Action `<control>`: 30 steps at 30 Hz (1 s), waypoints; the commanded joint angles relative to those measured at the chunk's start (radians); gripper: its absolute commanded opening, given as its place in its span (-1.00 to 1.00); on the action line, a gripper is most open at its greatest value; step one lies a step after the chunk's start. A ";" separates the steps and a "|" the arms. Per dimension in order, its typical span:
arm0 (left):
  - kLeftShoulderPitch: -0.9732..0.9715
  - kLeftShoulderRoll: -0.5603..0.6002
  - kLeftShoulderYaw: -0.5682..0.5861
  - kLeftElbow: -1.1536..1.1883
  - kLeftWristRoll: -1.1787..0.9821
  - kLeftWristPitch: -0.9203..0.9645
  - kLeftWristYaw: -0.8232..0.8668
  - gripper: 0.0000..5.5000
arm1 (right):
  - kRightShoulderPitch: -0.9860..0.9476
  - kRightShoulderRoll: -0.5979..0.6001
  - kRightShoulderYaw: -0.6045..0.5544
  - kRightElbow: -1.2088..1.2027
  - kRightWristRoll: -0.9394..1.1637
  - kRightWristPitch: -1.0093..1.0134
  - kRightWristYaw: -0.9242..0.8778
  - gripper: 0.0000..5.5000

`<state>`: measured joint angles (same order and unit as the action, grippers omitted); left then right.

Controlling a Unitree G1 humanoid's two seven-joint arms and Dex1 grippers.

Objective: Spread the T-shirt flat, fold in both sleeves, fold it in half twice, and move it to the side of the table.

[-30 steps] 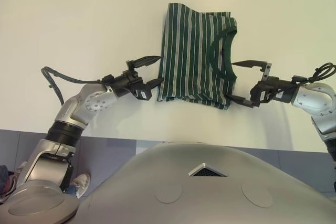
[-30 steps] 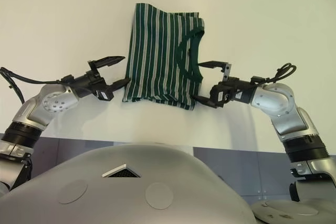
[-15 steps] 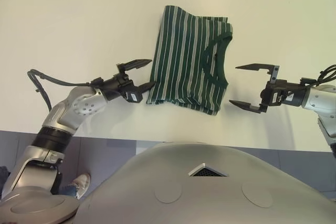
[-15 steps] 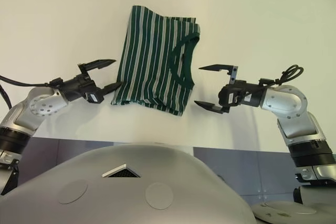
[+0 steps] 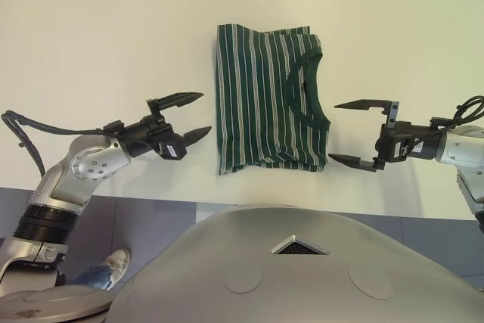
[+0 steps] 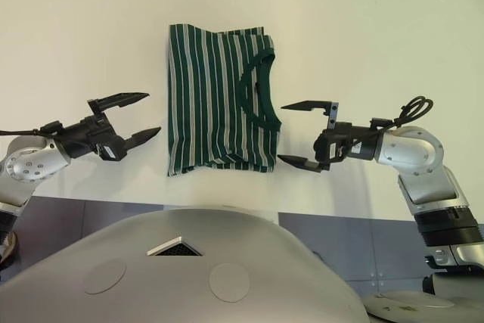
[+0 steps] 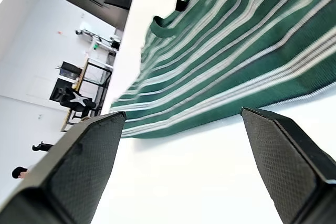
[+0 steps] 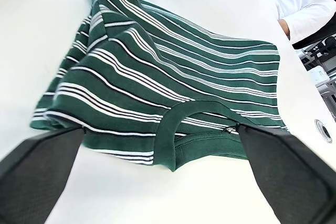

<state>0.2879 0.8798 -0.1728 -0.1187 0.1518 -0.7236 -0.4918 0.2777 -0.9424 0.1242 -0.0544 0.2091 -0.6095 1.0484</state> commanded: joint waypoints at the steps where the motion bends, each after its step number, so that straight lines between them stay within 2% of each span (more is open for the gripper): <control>1: 0.078 0.047 0.017 -0.083 -0.086 0.016 -0.067 0.47 | 0.037 -0.042 -0.011 -0.046 0.013 0.004 0.043 0.95; 8: 0.220 0.096 -0.017 -0.153 0.020 -0.053 -0.153 0.47 | 0.094 -0.045 0.044 -0.093 -0.001 0.009 0.104 0.95; 24: 0.157 0.022 -0.077 -0.096 0.122 -0.020 -0.169 0.47 | 0.039 0.035 0.096 -0.067 -0.095 0.024 0.057 0.95; 27: 0.147 0.023 -0.089 -0.094 0.117 -0.017 -0.178 0.29 | 0.032 0.040 0.105 -0.054 -0.128 0.024 0.043 0.96; 30: 0.149 0.031 -0.098 -0.093 0.108 -0.023 -0.185 0.12 | 0.027 0.034 0.108 -0.038 -0.149 0.020 0.037 0.77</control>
<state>0.4424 0.9016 -0.2657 -0.2170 0.2484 -0.7498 -0.6629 0.3167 -0.8965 0.2333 -0.1126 0.0892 -0.5954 1.0911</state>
